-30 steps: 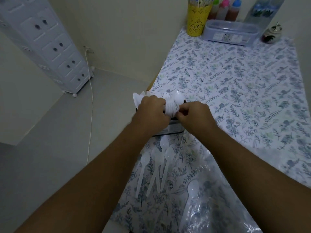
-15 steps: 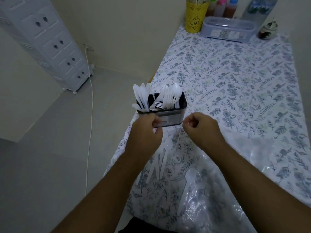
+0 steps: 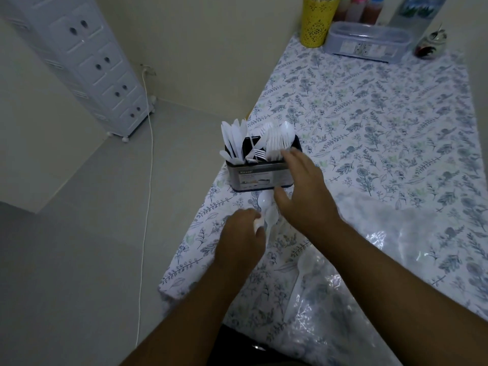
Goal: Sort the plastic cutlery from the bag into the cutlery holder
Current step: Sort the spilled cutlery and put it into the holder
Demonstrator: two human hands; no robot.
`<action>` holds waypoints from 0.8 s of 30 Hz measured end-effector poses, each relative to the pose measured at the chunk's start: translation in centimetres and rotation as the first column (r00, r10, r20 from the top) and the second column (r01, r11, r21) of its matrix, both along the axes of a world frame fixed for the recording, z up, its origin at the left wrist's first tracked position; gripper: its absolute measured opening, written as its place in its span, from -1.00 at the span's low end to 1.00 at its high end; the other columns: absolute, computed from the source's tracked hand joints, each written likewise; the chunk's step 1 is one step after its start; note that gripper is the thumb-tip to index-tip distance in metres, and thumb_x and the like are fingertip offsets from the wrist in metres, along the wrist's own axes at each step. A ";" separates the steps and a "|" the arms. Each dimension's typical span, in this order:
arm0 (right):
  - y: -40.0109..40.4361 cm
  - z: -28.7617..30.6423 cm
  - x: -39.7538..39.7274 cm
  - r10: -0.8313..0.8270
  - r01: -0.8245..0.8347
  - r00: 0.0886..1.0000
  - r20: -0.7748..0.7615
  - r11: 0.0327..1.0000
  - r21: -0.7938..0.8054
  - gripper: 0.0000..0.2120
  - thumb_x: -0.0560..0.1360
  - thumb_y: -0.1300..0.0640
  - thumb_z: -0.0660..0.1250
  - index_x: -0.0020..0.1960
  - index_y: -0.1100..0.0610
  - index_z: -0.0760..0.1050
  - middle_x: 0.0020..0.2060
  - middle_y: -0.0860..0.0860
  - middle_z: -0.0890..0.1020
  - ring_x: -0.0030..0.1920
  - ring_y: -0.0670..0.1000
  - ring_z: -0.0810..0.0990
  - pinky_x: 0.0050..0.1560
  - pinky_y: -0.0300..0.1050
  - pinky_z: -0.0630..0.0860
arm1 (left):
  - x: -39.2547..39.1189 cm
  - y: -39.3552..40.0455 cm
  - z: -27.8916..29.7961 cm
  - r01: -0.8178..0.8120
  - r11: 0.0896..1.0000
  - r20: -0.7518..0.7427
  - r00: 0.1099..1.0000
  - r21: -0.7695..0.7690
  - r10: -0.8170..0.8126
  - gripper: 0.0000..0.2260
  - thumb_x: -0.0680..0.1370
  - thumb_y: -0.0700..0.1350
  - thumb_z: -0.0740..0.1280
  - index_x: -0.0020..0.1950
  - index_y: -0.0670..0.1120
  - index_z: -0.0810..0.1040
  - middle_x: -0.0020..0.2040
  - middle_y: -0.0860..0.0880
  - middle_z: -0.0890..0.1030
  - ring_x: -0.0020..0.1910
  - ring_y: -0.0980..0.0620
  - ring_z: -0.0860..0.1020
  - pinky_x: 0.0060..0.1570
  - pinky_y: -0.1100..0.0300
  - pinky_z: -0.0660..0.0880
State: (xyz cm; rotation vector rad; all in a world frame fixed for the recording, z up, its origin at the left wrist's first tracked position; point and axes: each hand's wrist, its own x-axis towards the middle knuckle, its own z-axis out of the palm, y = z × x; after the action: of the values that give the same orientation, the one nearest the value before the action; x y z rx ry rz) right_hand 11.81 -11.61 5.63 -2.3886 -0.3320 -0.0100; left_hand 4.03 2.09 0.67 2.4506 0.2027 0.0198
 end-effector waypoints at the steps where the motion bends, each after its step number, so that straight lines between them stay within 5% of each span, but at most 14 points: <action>1: 0.3 0.5 0.5 -0.011 0.011 1.000 0.028 1.000 0.008 -0.32 0.53 0.17 0.35 0.60 0.04 0.20 0.60 0.02 0.22 0.55 0.07 0.20 0.33 -0.06 0.30 | 0.9 -0.5 1.3 0.004 1.000 0.082 0.997 -0.027 -0.001 -0.75 0.56 -0.16 0.35 0.24 -0.12 0.57 0.15 -0.05 0.60 0.17 0.01 0.52 0.22 0.15 0.46; 6: 1.3 2.4 2.5 -0.059 0.056 0.993 0.102 0.998 0.033 -0.35 0.59 0.23 0.22 0.63 0.03 0.13 0.64 -0.04 0.12 0.60 0.01 0.12 0.34 -0.21 0.18 | 6.8 -1.9 6.4 0.085 0.995 0.422 0.905 -0.054 -0.054 -0.65 0.58 -0.21 0.25 0.36 -0.23 0.48 0.29 -0.17 0.56 0.29 -0.01 0.46 0.38 0.09 0.36; 9: 1.0 2.0 3.9 0.014 -0.013 0.998 0.064 1.000 -0.022 -0.40 0.62 0.19 0.15 0.64 0.08 0.14 0.63 0.01 0.19 0.60 0.02 0.17 0.56 -0.06 0.13 | 8.9 -1.8 6.5 0.163 0.983 0.297 0.938 0.084 -0.181 -0.49 0.62 -0.18 0.25 0.54 -0.29 0.25 0.52 -0.24 0.32 0.54 -0.15 0.26 0.56 -0.03 0.14; 14: 0.3 0.4 4.1 0.142 -0.162 0.982 -0.126 0.973 -0.167 -0.36 0.61 0.18 0.19 0.65 0.12 0.07 0.66 0.03 0.07 0.63 0.02 0.12 0.58 0.06 0.19 | 8.9 -1.1 4.4 0.232 0.924 0.169 0.942 0.304 -0.292 -0.36 0.59 -0.18 0.32 0.60 -0.23 0.12 0.60 -0.21 0.17 0.60 -0.15 0.10 0.56 0.10 -0.13; 20: -0.1 0.7 1.5 0.011 -0.010 0.999 0.042 0.999 -0.038 -0.42 0.62 0.23 0.21 0.62 0.13 0.20 0.62 0.03 0.22 0.59 0.04 0.20 0.46 -0.15 0.16 | 6.9 -0.5 4.9 0.092 0.991 0.327 0.938 0.099 -0.119 -0.53 0.56 -0.20 0.24 0.46 -0.27 0.40 0.43 -0.23 0.47 0.46 -0.20 0.40 0.47 0.01 0.22; 24: -0.8 -2.2 -2.6 0.028 -0.032 0.991 -0.134 0.999 -0.026 -0.55 0.60 0.21 0.27 0.48 0.15 0.39 0.43 0.10 0.48 0.45 0.13 0.39 0.39 -0.03 0.33 | 2.2 0.5 2.0 -0.023 0.999 0.183 0.983 -0.034 0.029 -0.63 0.57 -0.29 0.30 0.38 -0.16 0.51 0.31 -0.11 0.57 0.31 -0.07 0.49 0.34 0.21 0.28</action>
State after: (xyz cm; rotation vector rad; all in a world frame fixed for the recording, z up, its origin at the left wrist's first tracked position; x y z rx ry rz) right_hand 9.20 -12.42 3.44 -2.3970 -0.3063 0.1695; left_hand 6.25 2.58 2.65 2.3979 0.1523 0.2510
